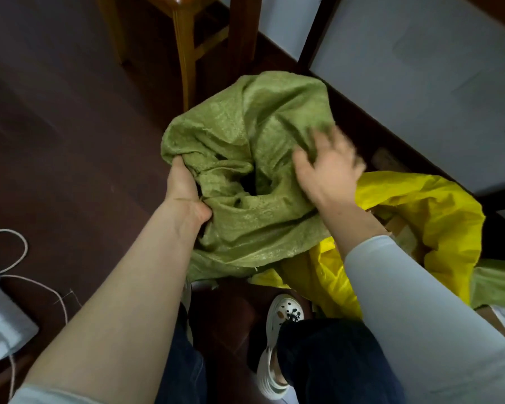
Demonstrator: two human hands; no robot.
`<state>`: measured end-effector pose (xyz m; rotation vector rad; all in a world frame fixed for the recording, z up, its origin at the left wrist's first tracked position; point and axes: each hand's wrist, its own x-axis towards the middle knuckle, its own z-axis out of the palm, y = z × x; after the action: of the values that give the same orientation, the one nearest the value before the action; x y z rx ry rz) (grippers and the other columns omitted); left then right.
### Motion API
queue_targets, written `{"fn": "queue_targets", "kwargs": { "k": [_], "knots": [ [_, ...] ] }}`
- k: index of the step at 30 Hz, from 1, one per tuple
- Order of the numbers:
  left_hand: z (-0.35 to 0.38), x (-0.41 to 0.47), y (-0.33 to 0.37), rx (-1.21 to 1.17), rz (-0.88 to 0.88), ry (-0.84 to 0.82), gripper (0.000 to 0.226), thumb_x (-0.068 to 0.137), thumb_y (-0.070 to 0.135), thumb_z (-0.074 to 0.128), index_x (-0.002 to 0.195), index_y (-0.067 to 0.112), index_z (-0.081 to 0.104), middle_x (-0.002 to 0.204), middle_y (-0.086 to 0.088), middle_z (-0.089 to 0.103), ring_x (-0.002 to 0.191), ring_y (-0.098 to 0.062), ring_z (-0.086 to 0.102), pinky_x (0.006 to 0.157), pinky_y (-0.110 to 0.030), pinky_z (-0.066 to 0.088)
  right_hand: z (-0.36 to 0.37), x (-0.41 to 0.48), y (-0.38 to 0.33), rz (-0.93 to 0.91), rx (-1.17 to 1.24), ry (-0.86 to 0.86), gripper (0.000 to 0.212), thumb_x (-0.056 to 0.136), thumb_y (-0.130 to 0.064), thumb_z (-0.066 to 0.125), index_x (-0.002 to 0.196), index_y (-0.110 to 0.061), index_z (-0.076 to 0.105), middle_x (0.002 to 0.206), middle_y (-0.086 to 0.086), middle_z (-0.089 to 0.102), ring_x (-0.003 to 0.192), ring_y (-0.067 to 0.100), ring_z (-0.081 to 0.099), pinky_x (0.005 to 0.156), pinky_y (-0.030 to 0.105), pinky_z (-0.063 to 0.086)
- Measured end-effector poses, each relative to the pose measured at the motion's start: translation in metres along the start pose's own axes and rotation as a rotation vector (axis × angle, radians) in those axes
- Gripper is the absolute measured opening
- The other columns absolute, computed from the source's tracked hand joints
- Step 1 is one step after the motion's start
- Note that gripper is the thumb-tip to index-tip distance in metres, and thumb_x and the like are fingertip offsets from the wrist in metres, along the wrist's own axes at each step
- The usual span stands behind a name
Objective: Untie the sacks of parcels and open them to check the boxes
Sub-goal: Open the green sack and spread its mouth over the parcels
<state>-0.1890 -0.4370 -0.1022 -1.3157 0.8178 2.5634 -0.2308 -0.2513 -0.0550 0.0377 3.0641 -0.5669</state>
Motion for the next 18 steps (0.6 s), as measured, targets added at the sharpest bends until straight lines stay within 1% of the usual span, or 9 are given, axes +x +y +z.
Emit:
{"fn": "queue_targets", "kwargs": {
  "k": [2, 4, 5, 7, 9, 10, 12, 15, 18],
  "knots": [
    [-0.001, 0.001, -0.001, 0.016, -0.021, -0.020, 0.058, 0.089, 0.060, 0.034, 0.114, 0.018, 0.066, 0.111, -0.016, 0.067, 0.102, -0.036, 0.063, 0.084, -0.053, 0.052, 0.009, 0.003, -0.011, 0.130, 0.090, -0.280, 0.096, 0.077, -0.067, 0.054, 0.149, -0.023, 0.010, 0.159, 0.007, -0.005, 0.146, 0.031, 0.009, 0.114, 0.060, 0.013],
    [-0.005, 0.006, -0.001, 0.030, -0.052, -0.037, 0.059, 0.087, 0.060, 0.034, 0.113, 0.017, 0.067, 0.114, -0.019, 0.066, 0.103, -0.039, 0.063, 0.088, -0.059, 0.048, 0.019, 0.005, -0.015, 0.202, 0.066, -0.466, 0.128, 0.062, -0.062, 0.073, 0.147, -0.027, -0.016, 0.155, 0.008, -0.027, 0.146, 0.033, 0.011, 0.112, 0.062, 0.018],
    [-0.007, 0.008, 0.000, 0.038, -0.083, -0.036, 0.061, 0.087, 0.060, 0.034, 0.113, 0.016, 0.067, 0.115, -0.020, 0.066, 0.104, -0.041, 0.062, 0.088, -0.060, 0.048, 0.025, 0.006, -0.013, 0.213, 0.050, -0.532, 0.133, 0.062, -0.052, 0.079, 0.145, -0.028, -0.022, 0.154, 0.009, -0.029, 0.144, 0.034, 0.016, 0.112, 0.060, 0.023],
    [-0.012, 0.009, 0.003, 0.009, -0.131, -0.012, 0.061, 0.088, 0.059, 0.033, 0.115, 0.015, 0.066, 0.115, -0.020, 0.066, 0.105, -0.040, 0.062, 0.088, -0.056, 0.050, 0.035, 0.006, -0.008, 0.165, -0.013, -0.610, 0.116, 0.075, -0.026, 0.074, 0.147, -0.029, -0.017, 0.158, 0.015, 0.000, 0.138, 0.034, 0.033, 0.109, 0.049, 0.034],
    [-0.017, 0.009, 0.007, -0.086, -0.088, 0.006, 0.055, 0.092, 0.050, 0.031, 0.119, 0.014, 0.063, 0.119, -0.022, 0.062, 0.106, -0.038, 0.060, 0.088, -0.052, 0.050, 0.038, 0.005, -0.003, 0.091, -0.010, -0.545, 0.077, 0.085, -0.008, 0.054, 0.149, -0.024, 0.014, 0.143, 0.015, 0.042, 0.126, 0.033, 0.048, 0.101, 0.041, 0.041],
    [-0.018, 0.006, 0.011, -0.163, -0.057, 0.051, 0.053, 0.094, 0.045, 0.028, 0.122, 0.013, 0.060, 0.121, -0.023, 0.059, 0.107, -0.039, 0.058, 0.088, -0.051, 0.048, 0.038, 0.006, -0.001, 0.128, 0.104, -0.463, 0.061, 0.086, -0.003, 0.047, 0.144, -0.020, 0.034, 0.132, 0.014, 0.054, 0.121, 0.033, 0.052, 0.098, 0.038, 0.043],
    [-0.033, 0.014, 0.024, -0.286, 0.051, 0.215, 0.051, 0.097, 0.037, 0.021, 0.130, 0.012, 0.052, 0.129, -0.019, 0.053, 0.115, -0.039, 0.051, 0.093, -0.052, 0.042, 0.036, 0.011, 0.010, 0.411, 0.522, -0.283, 0.045, 0.087, 0.002, 0.038, 0.127, -0.011, 0.055, 0.108, 0.013, 0.064, 0.111, 0.032, 0.059, 0.093, 0.039, 0.048],
    [-0.069, 0.041, 0.041, -0.299, 0.135, 0.380, 0.052, 0.094, 0.042, 0.026, 0.138, 0.018, 0.042, 0.143, -0.010, 0.044, 0.130, -0.036, 0.043, 0.086, -0.052, 0.046, 0.023, 0.017, 0.035, 0.844, 1.040, -0.171, 0.036, 0.091, -0.009, 0.032, 0.116, -0.008, 0.058, 0.085, 0.010, 0.059, 0.105, 0.032, 0.060, 0.090, 0.043, 0.050],
    [-0.087, 0.059, 0.044, -0.221, 0.165, 0.478, 0.054, 0.084, 0.048, 0.049, 0.127, 0.014, 0.052, 0.126, -0.015, 0.058, 0.111, -0.039, 0.058, 0.078, -0.058, 0.051, 0.016, 0.015, 0.047, 0.868, 1.163, -0.310, 0.032, 0.085, -0.019, 0.038, 0.093, -0.013, 0.067, 0.090, 0.013, 0.067, 0.087, 0.032, 0.067, 0.080, 0.039, 0.054]
  ]
}}
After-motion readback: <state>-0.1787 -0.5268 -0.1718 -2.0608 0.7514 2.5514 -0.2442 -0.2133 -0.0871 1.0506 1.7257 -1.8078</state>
